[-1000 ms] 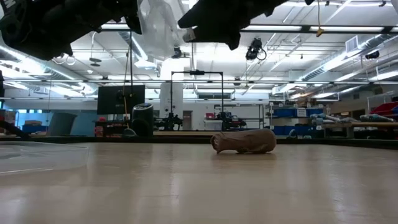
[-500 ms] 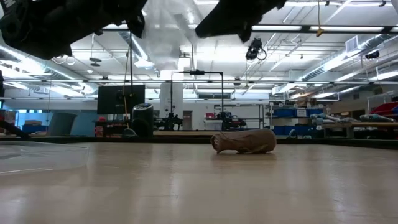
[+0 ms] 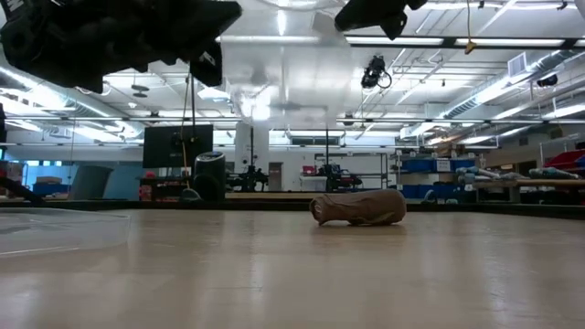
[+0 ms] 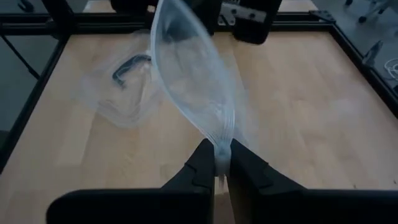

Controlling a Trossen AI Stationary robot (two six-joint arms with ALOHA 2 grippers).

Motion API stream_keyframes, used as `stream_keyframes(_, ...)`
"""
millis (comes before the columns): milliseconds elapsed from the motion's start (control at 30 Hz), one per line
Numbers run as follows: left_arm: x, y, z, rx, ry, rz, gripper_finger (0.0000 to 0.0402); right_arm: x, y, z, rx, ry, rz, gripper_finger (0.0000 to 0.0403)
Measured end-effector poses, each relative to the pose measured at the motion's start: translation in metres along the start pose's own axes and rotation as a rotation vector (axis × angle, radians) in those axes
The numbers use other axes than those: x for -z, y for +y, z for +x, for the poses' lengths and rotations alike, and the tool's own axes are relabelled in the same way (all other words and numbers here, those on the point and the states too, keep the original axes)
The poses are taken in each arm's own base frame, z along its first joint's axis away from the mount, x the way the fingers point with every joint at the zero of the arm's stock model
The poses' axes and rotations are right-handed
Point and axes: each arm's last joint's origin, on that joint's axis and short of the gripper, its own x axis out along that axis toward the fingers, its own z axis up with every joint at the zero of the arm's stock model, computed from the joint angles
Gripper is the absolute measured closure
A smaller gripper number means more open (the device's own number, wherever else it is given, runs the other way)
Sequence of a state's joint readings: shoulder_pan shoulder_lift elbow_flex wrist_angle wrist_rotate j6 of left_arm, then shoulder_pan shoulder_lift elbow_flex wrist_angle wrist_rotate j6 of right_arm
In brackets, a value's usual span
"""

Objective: Roll bandage
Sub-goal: Put the rolled brown bandage into the transparent zip bag

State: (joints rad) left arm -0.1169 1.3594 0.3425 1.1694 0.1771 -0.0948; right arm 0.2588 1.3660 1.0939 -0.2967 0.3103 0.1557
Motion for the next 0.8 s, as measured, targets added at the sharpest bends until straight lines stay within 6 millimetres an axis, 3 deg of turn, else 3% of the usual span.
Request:
stream_keyframes(267,-0.005,0.001,0.013,0.034,0.066,-0.085,0.0389,0.003,0.002,0.005,-0.013,0.02,-0.022,0.0383)
stream_keyframes(633,-0.011,0.002,0.017,-0.005,0.044,-0.075,0.0313,0.007,0.001,0.0,0.043,0.061,-0.011,0.0383)
stream_keyframes(800,-0.017,0.002,0.013,-0.001,0.032,-0.066,0.0296,0.008,0.001,-0.001,0.064,0.071,-0.003,0.0383)
